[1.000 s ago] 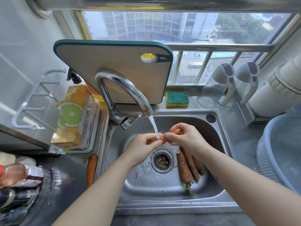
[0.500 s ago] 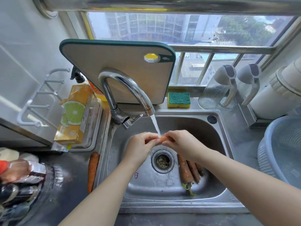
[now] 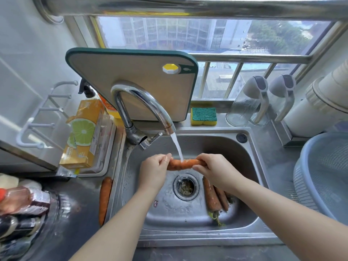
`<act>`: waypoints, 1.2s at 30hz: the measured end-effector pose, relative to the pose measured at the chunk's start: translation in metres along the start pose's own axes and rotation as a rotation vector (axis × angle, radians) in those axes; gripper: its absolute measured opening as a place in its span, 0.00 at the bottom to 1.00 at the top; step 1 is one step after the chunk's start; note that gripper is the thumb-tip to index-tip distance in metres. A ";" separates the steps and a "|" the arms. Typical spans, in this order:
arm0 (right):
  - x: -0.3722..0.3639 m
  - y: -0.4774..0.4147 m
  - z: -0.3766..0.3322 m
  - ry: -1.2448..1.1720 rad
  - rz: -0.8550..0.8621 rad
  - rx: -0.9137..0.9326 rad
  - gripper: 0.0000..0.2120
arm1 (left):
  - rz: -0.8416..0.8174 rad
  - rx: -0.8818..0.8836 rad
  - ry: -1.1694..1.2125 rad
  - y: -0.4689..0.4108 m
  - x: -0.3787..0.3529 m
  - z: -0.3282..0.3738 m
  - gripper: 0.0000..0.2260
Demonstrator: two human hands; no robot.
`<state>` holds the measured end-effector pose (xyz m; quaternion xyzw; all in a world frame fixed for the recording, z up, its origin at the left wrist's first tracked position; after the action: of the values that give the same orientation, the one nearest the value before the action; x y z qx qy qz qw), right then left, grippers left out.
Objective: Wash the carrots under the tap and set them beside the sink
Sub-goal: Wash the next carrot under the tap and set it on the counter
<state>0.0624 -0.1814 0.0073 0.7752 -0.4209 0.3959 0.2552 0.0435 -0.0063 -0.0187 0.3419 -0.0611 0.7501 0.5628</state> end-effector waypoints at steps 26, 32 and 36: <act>-0.003 0.019 0.005 -0.233 -0.081 -0.235 0.19 | -0.240 0.688 1.191 0.019 -0.069 -0.010 0.30; -0.013 0.021 0.011 -0.254 -0.171 -0.250 0.15 | -0.409 0.573 1.073 0.032 -0.074 0.003 0.48; -0.018 0.020 0.009 -0.172 -0.189 -0.190 0.12 | -0.426 0.477 0.996 0.027 -0.067 0.006 0.50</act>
<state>0.0433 -0.1902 -0.0112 0.8149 -0.4017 0.2607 0.3265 0.0311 -0.0726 -0.0452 0.0706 0.4508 0.6838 0.5693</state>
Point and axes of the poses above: each hand's wrist, its own y-axis away from the middle knuckle, its own x-axis out of the back of the hand, z = x × y, the point moved 9 cm from there along -y, towards the middle knuckle, and after that the axes turned 10 degrees about x, right-handed, at the moved point
